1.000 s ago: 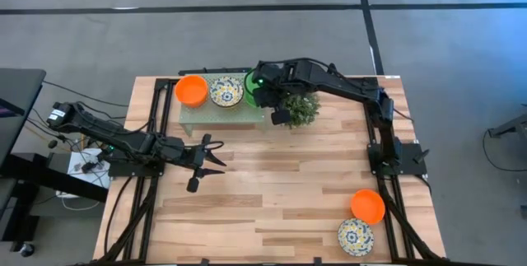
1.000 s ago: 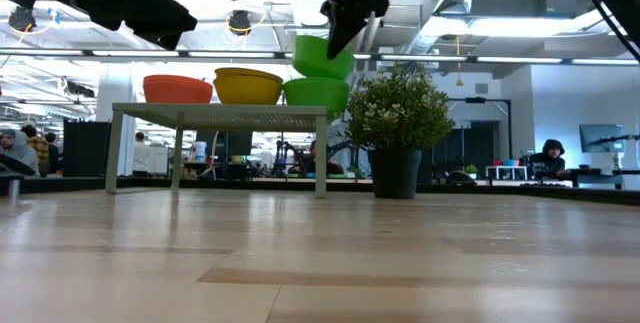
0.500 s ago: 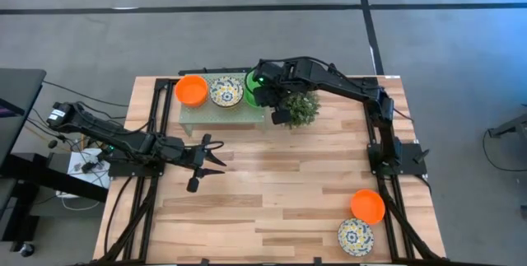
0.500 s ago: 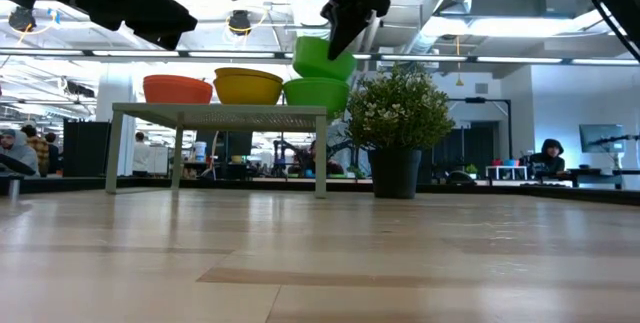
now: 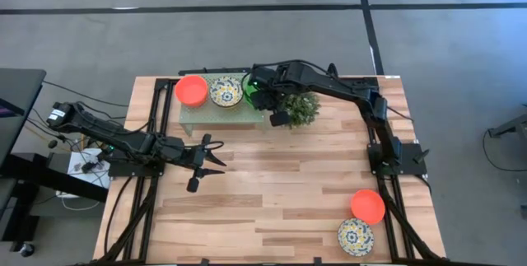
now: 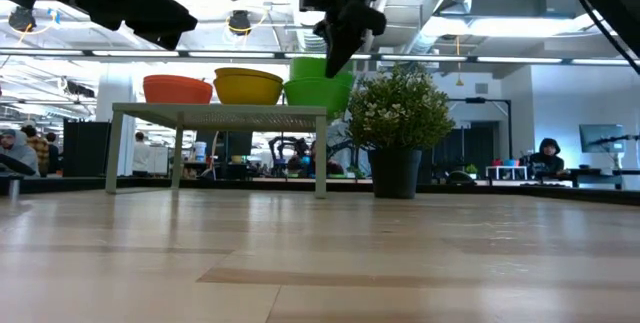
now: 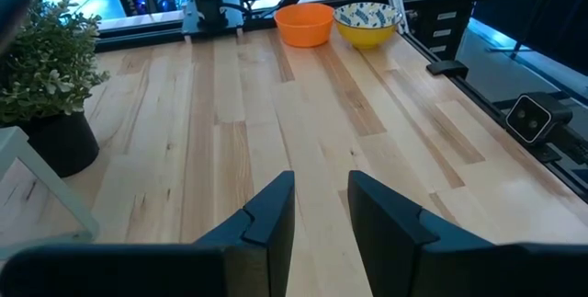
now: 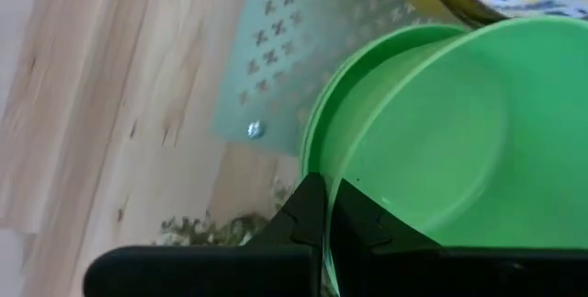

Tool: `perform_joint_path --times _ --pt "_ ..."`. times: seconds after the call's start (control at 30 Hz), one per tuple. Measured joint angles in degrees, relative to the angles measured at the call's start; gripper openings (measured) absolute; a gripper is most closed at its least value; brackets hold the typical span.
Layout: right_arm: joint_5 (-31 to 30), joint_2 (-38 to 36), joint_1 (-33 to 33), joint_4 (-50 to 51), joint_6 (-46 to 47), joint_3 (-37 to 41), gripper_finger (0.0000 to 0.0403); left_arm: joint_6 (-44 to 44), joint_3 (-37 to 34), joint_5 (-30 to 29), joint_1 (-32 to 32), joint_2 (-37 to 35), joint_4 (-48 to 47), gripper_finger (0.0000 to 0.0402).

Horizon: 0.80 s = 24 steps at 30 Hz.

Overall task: Pick & Place Mini bowls
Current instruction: Stack the green bowl on top of the stacked green bowl on the shelf

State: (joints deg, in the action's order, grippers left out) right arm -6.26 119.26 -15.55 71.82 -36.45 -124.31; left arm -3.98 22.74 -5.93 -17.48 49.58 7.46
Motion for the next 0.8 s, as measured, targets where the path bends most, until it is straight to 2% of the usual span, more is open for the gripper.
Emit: perform_joint_path --times 0.23,0.57,0.8 --pt "0.2 0.0 -0.5 0.2 0.9 0.0 0.0009 0.0 0.0 0.0 0.0 0.0 0.1 0.0106" --pt "-1.4 0.1 -0.6 -0.5 3.4 0.0 0.0065 0.0 0.0 0.0 0.0 0.0 0.1 0.0106" --pt "-2.1 0.1 0.4 -0.7 3.5 0.0 0.0083 0.0 0.0 0.0 0.0 0.0 0.1 0.0106"
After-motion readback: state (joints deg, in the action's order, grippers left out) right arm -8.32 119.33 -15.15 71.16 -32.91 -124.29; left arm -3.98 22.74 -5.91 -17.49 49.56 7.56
